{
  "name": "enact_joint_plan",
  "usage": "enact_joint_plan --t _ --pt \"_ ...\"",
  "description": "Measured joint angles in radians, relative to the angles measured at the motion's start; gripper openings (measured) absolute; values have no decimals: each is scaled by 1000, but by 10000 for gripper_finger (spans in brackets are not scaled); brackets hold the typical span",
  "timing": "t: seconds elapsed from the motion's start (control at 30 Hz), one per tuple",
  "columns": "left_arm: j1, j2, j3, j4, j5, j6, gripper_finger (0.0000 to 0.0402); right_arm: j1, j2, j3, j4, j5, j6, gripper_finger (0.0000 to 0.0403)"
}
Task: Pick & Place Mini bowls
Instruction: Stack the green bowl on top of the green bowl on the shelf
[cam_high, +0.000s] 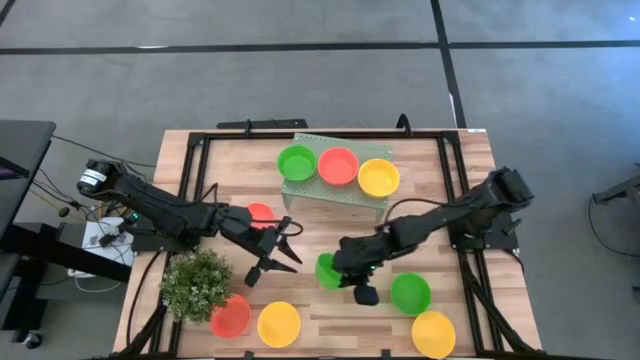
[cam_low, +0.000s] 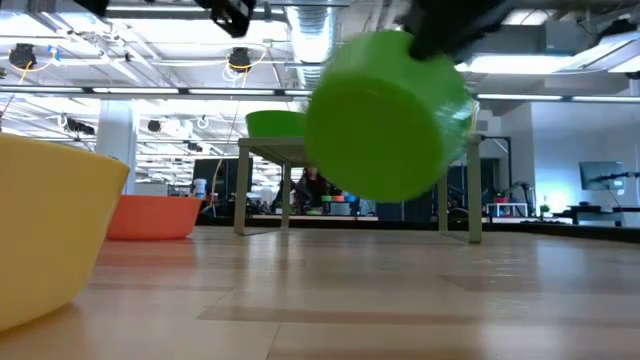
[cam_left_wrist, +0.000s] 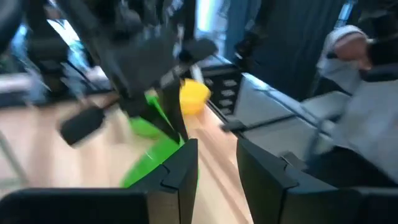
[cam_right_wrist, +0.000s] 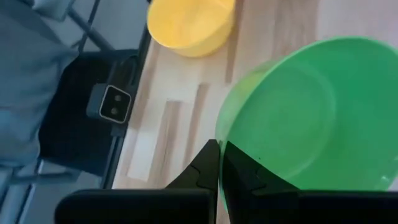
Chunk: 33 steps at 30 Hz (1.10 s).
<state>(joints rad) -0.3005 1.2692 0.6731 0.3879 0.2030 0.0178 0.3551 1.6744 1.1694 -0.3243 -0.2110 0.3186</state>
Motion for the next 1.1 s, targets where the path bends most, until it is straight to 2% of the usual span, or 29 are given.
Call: enact_joint_plan --t 0.13,0.3,0.43,0.63,0.97,1.1 --pt "38 51 0 -6 90 -32 112 -24 82 180 -174 -33 -123 3" --pt "41 118 0 -5 98 -5 112 -59 180 387 -339 -48 -225 3" --pt "40 133 1 -12 98 25 112 -77 254 488 -424 -84 -250 3" --pt "39 138 1 -13 98 38 112 -93 312 566 -475 -159 -300 3" --pt "31 138 1 -48 100 38 111 -124 301 621 -511 -162 -347 3" --pt "31 138 1 -53 101 87 89 -128 301 623 -516 -160 -380 4"
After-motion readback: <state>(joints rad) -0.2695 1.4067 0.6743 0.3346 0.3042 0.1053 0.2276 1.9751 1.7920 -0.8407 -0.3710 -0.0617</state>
